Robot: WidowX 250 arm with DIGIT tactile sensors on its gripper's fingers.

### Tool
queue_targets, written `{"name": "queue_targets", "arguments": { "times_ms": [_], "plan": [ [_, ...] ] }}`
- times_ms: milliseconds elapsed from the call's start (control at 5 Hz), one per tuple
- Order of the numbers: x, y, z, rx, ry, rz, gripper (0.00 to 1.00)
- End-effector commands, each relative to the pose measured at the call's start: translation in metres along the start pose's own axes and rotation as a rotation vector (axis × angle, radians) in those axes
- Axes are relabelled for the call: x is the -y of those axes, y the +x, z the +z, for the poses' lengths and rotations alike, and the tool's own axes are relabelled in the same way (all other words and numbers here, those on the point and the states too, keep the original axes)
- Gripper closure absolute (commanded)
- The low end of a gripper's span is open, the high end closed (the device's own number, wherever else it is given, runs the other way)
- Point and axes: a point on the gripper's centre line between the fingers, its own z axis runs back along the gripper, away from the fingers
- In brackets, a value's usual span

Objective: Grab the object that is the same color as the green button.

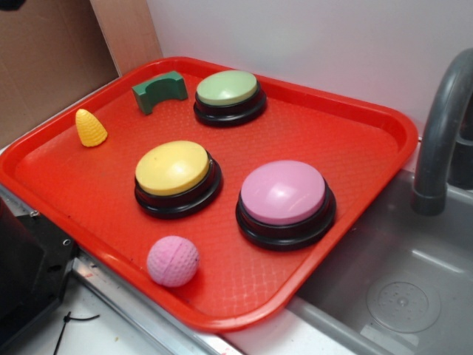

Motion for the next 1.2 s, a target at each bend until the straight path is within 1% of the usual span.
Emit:
{"name": "queue_targets", "arguments": {
  "times_ms": [0,200,400,600,800,1000],
  "plan": [
    [0.000,0.000,0.000,0.000,0.000,0.000,0.00],
    [-0.015,0.022,-0.019,0.035,-0.032,0.005,0.00],
    [-0.030,0.041,-0.034,0.079,-0.030,0.011,0.00],
    [-0.043,0.056,-0.049,0.097,0.005,0.031,0.00],
    [-0.067,0.080,-0.077,0.129,0.050,0.088,0.00],
    [-0.083,0.095,-0.094,0.166,0.090,0.140,0.00]
  ]
}}
